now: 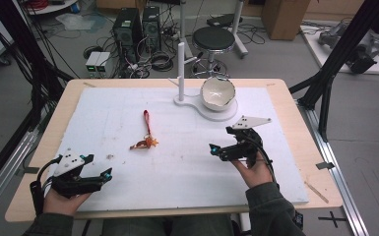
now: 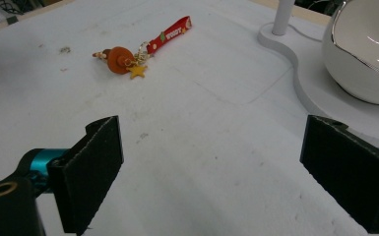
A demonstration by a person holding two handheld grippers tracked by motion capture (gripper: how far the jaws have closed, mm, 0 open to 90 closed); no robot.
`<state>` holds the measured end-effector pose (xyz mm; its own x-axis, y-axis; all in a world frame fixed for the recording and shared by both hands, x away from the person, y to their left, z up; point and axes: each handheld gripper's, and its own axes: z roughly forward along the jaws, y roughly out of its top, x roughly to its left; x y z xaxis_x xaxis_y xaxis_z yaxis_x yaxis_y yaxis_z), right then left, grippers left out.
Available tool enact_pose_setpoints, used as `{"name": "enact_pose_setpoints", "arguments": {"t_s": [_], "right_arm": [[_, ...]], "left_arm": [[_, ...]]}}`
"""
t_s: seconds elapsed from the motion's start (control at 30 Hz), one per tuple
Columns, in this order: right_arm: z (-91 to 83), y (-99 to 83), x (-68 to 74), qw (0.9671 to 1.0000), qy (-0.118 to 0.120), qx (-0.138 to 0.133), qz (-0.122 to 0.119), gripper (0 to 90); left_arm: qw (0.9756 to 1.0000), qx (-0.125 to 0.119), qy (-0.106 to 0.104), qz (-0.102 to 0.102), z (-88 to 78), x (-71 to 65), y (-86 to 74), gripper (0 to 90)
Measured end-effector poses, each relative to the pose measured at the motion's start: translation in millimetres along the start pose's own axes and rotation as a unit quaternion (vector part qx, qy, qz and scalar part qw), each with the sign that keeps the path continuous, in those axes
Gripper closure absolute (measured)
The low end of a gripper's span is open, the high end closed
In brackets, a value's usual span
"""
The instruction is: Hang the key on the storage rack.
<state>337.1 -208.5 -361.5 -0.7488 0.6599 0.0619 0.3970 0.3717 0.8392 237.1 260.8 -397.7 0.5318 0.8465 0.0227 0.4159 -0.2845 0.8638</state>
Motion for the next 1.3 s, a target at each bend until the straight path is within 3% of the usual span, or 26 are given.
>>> {"name": "enact_pose_setpoints", "arguments": {"t_s": [0.7,1.3], "right_arm": [[44.7,64.5,16.7,0.9993,0.031,0.017,-0.010,8.4],[81.5,103.0,30.8,0.9983,0.051,0.024,-0.017,8.5]], "left_arm": [[0.9999,-0.005,-0.005,-0.011,-1.5,2.4,0.1,21.8],[0.9999,-0.008,-0.006,-0.010,-2.1,3.2,0.2,22.0]]}}
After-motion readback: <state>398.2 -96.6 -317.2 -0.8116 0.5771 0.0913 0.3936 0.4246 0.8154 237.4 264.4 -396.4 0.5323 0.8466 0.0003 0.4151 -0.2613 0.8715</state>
